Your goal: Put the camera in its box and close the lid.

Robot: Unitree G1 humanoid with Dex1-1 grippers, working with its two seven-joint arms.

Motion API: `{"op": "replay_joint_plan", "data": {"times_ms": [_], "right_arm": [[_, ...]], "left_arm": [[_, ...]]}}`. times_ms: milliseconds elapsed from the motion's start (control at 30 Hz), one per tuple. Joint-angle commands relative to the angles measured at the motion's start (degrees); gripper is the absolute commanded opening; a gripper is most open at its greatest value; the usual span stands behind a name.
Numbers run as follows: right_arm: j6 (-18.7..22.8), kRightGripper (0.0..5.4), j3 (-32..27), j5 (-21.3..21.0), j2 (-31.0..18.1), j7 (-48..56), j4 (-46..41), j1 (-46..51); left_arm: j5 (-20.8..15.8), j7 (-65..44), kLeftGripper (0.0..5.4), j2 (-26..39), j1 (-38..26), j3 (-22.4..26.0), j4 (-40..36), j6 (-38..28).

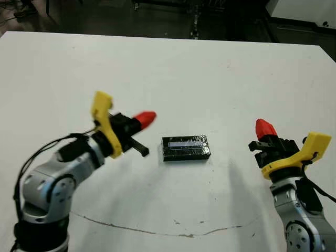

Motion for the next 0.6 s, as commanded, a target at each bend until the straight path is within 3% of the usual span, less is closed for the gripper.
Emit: {"op": "replay_joint_plan", "data": {"times_ms": [33,233,467,600], "right_arm": [[0.55,0.0,-0.69,0.34,-0.4,-0.65,-0.37,-0.22],[-2.32,0.0,-1.32,-1.2,-0.56,-0.41,1.0,-1.13],[-5.59,0.0,-1.47,-5.0,0.26,-2.4,1.82,-2.45],[-6.1,0.0,-1.7,-5.88,0.62,-3.47,1.84,-3.16]], "left_arm": [[4.68,1.07,0.01,-0.76,2.11,0.7,1.38,-11.93],[14.65,5.78,0.01,-3.81,6.99,1.24,7.51,-33.27],[21.36,10.85,0.01,-7.5,10.93,2.06,18.24,-53.72],[23.59,13.07,0.01,-9.28,11.91,1.67,24.27,-62.17]]}}
